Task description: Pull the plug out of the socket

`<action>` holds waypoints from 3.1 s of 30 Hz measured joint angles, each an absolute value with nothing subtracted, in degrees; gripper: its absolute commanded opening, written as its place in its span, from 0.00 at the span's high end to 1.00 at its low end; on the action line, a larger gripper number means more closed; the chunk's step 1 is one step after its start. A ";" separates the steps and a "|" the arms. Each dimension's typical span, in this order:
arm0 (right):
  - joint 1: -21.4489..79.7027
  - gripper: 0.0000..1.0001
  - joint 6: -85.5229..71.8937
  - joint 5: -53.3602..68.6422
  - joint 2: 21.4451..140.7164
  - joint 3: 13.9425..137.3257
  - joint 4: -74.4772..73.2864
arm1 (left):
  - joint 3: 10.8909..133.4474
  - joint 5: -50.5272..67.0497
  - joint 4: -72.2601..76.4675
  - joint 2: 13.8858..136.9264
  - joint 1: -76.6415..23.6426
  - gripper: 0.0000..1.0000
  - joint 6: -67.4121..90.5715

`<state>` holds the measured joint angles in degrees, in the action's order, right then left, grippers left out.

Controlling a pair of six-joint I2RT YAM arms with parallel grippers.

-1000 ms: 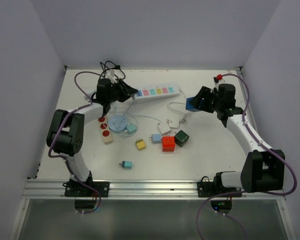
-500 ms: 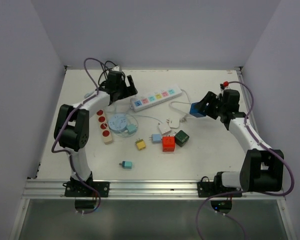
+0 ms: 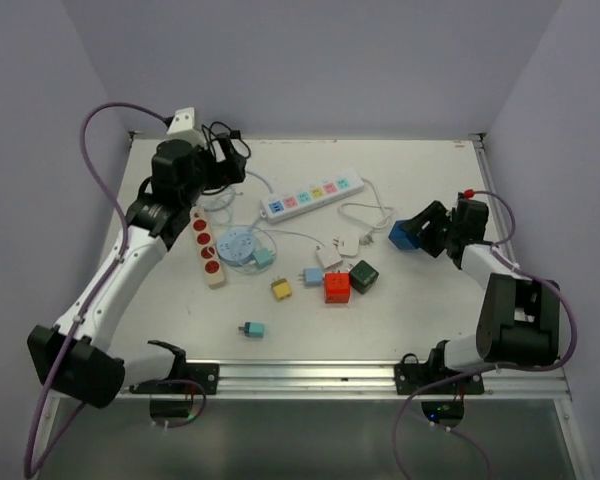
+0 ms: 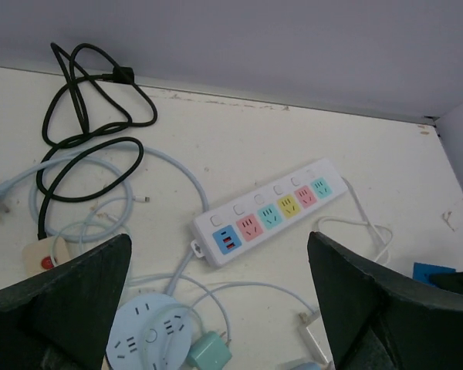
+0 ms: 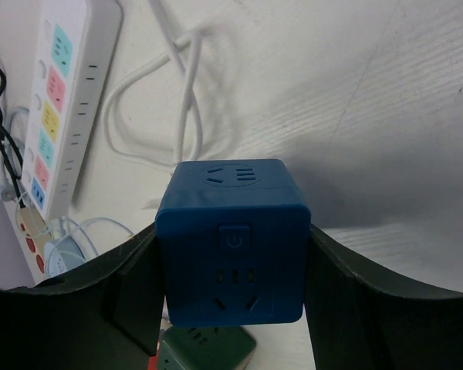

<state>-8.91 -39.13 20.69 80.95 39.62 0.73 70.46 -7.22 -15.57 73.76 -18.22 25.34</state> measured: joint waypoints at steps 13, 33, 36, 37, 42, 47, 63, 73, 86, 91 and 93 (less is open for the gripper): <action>-8.95 0.01 -43.92 24.84 91.57 38.98 9.74 | 48.69 -9.56 -15.59 53.06 -18.41 0.00 19.20; -14.48 0.18 -43.97 21.04 79.53 31.11 3.51 | 48.47 -9.19 -14.96 51.40 -18.41 0.01 17.76; -16.62 0.24 -45.28 22.87 77.80 28.14 5.80 | 48.47 -9.19 -14.81 51.40 -18.41 0.01 17.76; -16.97 0.30 -45.60 23.33 77.38 27.44 6.72 | 48.47 -9.17 -14.72 51.40 -18.41 0.00 17.76; -17.34 0.69 -46.70 24.95 74.50 23.81 10.61 | 48.40 -9.15 -14.68 51.40 -18.41 0.00 17.72; -17.43 0.82 -47.90 26.24 73.45 20.60 15.79 | 48.38 -8.86 -14.66 51.40 -18.41 0.01 17.74; -16.60 0.01 -66.96 37.56 101.82 20.84 64.27 | 48.07 -8.27 -14.63 51.40 -18.41 0.00 17.32; -16.53 0.01 -50.81 25.91 76.53 32.69 17.80 | 48.05 -7.84 -14.63 51.40 -18.41 0.00 17.26; -8.95 0.01 -32.25 17.87 60.80 42.19 -11.62 | 48.05 -7.46 -14.66 50.68 -18.41 0.01 16.91; 7.53 0.01 -22.15 6.28 52.93 52.34 -18.13 | 48.03 -9.56 -14.63 48.84 -18.41 0.01 16.93; 8.78 0.01 -19.35 3.09 51.59 55.35 -20.78 | 48.03 -11.00 -14.63 48.27 -18.41 0.00 16.95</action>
<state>8.78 -19.35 3.09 51.59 55.35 -20.78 48.03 -11.00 -14.63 48.27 -18.41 16.95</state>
